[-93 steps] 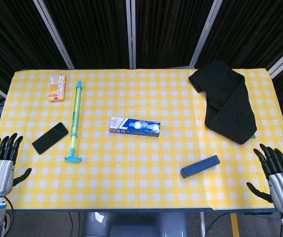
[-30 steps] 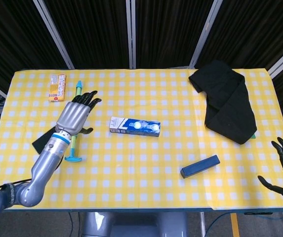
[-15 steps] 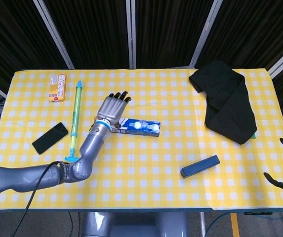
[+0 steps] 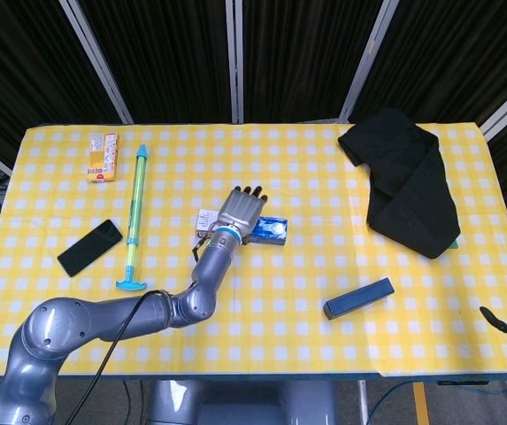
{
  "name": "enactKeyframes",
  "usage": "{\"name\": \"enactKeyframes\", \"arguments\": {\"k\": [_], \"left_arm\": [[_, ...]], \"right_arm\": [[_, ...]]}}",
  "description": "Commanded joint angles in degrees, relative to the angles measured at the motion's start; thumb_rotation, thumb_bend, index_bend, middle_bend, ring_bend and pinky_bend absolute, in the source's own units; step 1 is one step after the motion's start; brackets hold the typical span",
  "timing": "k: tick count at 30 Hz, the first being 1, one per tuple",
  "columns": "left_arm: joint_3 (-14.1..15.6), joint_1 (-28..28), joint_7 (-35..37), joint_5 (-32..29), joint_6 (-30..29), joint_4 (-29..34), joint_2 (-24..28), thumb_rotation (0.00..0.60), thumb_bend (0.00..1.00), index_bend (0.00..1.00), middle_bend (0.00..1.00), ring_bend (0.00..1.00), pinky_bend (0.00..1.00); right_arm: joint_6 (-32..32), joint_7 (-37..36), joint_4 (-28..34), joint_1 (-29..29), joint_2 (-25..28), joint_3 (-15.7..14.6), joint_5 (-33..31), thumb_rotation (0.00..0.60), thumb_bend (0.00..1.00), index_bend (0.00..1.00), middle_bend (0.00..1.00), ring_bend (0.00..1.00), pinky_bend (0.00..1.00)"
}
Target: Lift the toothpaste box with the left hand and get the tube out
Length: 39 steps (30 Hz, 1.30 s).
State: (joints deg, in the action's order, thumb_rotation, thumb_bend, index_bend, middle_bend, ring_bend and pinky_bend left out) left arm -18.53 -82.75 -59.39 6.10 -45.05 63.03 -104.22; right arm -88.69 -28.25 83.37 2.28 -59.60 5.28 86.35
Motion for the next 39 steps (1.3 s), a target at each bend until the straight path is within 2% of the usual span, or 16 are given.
{"name": "enactKeyframes", "arguments": {"k": [1, 11, 18, 22, 24, 25, 27, 30, 33, 39], "left_arm": [[0.3, -1.6, -1.0, -1.8, 0.7, -2.8, -2.0, 0.6, 0.02, 0.17, 0.06, 0.12, 0.17], [0.9, -3.7, -3.1, -4.8, 2.7, -9.5, -6.6, 0.6, 0.02, 0.15, 0.02, 0.09, 0.17], [0.0, -4.7, -3.4, -5.6, 4.6, -14.0, -9.6, 0.6, 0.02, 0.15, 0.02, 0.09, 0.17], [0.0, -5.0, -3.7, -5.1, 5.2, -16.2, -11.4, 0.6, 0.02, 0.19, 0.05, 0.11, 0.17], [-0.2, -5.1, -3.2, -4.1, 5.1, -16.8, -12.0, 0.6, 0.04, 0.25, 0.11, 0.16, 0.2], [-0.2, -5.0, -2.7, -3.0, 4.9, -17.0, -12.4, 0.6, 0.07, 0.31, 0.15, 0.2, 0.23], [-0.3, -4.8, -1.9, -1.5, 4.4, -17.1, -12.8, 0.6, 0.21, 0.42, 0.24, 0.28, 0.29], [-0.2, -4.3, -0.9, 1.1, 3.1, -16.6, -13.1, 0.6, 0.37, 0.49, 0.3, 0.33, 0.33], [-0.3, -3.6, -0.2, 3.1, 1.7, -15.5, -12.8, 0.6, 0.43, 0.51, 0.33, 0.35, 0.34], [-0.2, -1.9, 0.5, 6.7, -1.3, -11.2, -10.2, 0.6, 0.43, 0.52, 0.33, 0.36, 0.34]], "right_arm": [[0.0, -0.5, -0.2, 0.0, 0.1, 0.1, 0.0, 0.6, 0.07, 0.07, 0.0, 0.0, 0.0], [0.5, -2.0, -0.8, 0.0, 0.2, 0.4, -0.6, 0.6, 0.07, 0.07, 0.0, 0.0, 0.0], [0.8, -2.8, -1.0, 0.0, 0.3, 0.5, -0.8, 0.6, 0.07, 0.07, 0.0, 0.0, 0.0], [0.5, -3.3, -1.0, -0.2, 0.5, 0.5, -0.6, 0.6, 0.07, 0.07, 0.0, 0.0, 0.0], [0.4, -3.7, -1.1, -0.2, 0.5, 0.6, -0.7, 0.6, 0.07, 0.07, 0.0, 0.0, 0.0], [0.3, -3.9, -1.1, -0.3, 0.6, 0.7, -0.7, 0.6, 0.07, 0.07, 0.0, 0.0, 0.0], [0.2, -4.2, -1.2, -0.4, 0.6, 0.7, -0.7, 0.6, 0.07, 0.07, 0.0, 0.0, 0.0], [-0.2, -4.5, -1.1, -0.5, 0.7, 0.8, -0.5, 0.6, 0.07, 0.07, 0.0, 0.0, 0.0], [-0.4, -4.2, -0.8, -0.6, 0.8, 0.6, 0.0, 0.6, 0.07, 0.07, 0.0, 0.0, 0.0], [-1.3, -3.7, -0.3, -0.8, 0.9, 0.5, 0.5, 0.6, 0.07, 0.07, 0.0, 0.0, 0.0]]}}
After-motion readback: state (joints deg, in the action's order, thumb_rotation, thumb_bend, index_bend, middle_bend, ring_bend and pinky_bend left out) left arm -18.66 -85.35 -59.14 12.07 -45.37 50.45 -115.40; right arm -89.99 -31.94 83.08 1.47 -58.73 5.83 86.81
